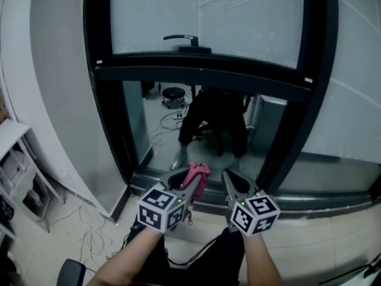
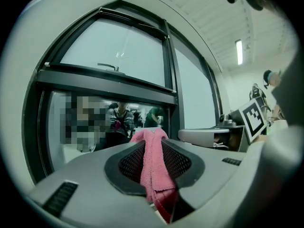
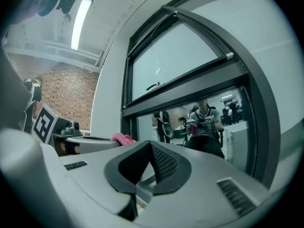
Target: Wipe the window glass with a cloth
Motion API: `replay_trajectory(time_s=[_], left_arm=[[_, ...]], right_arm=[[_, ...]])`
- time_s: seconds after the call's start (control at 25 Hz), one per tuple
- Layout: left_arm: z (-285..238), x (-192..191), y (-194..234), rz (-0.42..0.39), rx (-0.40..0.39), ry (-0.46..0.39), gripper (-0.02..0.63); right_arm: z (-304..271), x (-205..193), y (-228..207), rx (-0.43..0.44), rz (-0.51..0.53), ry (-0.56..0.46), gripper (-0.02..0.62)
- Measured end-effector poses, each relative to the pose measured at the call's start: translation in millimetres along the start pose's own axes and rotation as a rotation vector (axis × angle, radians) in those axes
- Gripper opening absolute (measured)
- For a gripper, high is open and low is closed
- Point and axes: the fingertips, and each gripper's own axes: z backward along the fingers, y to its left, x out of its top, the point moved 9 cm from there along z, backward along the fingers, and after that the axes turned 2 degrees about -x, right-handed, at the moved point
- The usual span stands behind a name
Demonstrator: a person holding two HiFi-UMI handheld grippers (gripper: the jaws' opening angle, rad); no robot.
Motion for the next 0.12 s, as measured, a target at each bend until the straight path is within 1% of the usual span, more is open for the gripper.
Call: replay_trajectory(time_s=[0.12], left_arm=[[0.8, -0.2, -5.6, 0.0, -0.005, 0.002, 0.095]], right_arm=[[3.6, 1.2, 1.2, -0.003, -0.007, -0.001, 0.0]])
